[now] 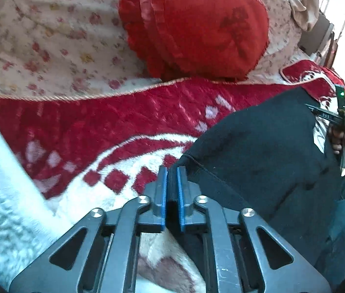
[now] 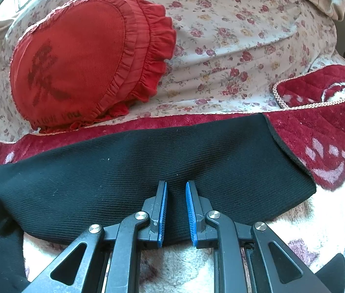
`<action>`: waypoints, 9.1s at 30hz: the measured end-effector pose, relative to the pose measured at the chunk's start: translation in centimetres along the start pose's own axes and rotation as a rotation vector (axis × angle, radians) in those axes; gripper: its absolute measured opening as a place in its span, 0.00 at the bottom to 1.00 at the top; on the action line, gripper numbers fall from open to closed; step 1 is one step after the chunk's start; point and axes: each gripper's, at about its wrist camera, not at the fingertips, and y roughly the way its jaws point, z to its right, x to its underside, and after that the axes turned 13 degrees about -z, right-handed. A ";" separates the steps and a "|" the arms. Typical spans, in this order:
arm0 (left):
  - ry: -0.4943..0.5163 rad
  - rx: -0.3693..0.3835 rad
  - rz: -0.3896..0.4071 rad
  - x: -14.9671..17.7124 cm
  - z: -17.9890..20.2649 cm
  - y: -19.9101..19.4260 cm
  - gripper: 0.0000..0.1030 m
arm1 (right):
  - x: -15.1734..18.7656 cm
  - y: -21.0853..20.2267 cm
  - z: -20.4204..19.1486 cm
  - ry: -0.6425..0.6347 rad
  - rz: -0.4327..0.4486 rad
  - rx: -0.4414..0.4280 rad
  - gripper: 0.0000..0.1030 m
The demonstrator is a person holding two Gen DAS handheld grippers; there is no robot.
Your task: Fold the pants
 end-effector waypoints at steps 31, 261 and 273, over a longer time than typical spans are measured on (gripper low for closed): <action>-0.142 -0.120 0.199 3.0 10.5 -8.5 0.04 | -10.3 3.1 14.8 0.165 -0.321 -0.400 0.10; -0.375 0.008 0.370 11.8 26.6 -5.8 0.63 | 21.5 -10.6 22.2 0.538 0.195 -0.468 0.19; -0.520 0.107 0.209 10.5 26.6 -1.6 0.63 | 21.9 -8.0 19.7 0.541 0.182 -0.572 0.29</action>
